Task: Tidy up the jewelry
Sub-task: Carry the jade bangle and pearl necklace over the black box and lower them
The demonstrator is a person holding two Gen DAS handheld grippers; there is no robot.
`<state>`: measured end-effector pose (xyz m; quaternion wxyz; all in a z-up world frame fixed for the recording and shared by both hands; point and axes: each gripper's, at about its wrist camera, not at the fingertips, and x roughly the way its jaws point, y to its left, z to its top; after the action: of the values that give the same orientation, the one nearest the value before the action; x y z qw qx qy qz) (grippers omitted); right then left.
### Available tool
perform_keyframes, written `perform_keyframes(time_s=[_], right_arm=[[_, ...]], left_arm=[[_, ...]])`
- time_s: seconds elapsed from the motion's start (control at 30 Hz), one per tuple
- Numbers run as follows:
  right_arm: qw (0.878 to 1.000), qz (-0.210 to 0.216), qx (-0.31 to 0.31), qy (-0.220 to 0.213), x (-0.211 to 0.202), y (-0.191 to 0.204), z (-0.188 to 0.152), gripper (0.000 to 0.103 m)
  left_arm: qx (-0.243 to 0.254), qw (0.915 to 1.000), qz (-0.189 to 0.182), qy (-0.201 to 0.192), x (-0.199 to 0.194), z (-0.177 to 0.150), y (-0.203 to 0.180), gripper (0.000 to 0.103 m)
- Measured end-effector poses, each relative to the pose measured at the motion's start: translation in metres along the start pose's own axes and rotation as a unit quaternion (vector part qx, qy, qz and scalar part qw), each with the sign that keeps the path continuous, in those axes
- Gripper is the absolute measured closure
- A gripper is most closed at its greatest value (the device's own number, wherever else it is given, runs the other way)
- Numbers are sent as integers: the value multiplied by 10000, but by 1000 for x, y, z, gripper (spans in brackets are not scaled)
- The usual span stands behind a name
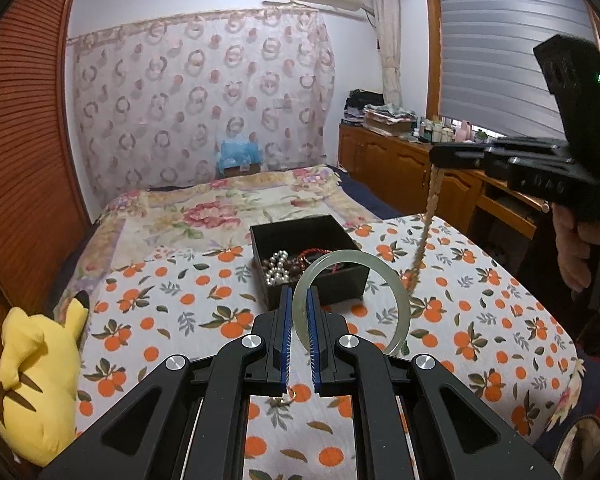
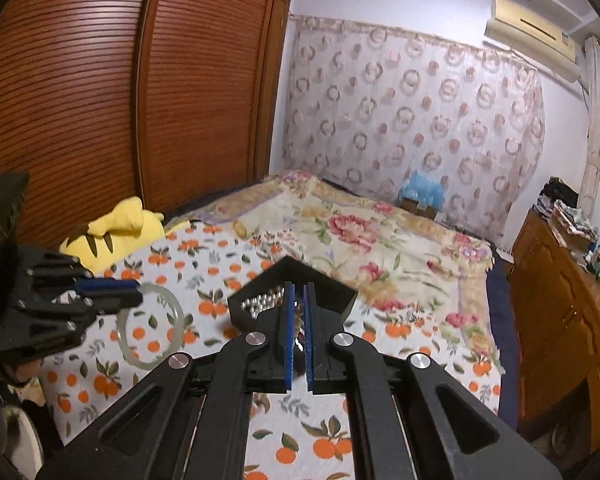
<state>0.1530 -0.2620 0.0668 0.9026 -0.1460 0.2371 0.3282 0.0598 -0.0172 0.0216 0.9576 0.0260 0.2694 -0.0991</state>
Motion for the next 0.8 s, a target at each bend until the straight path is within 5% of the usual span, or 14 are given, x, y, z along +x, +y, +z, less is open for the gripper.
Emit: perform_keyframes(time_s=[0.8], right_arm=[[9980, 154, -188, -590, 9, -32, 94, 98]], left_arm=[[-131, 9997, -2, 186, 57, 43, 33, 96]])
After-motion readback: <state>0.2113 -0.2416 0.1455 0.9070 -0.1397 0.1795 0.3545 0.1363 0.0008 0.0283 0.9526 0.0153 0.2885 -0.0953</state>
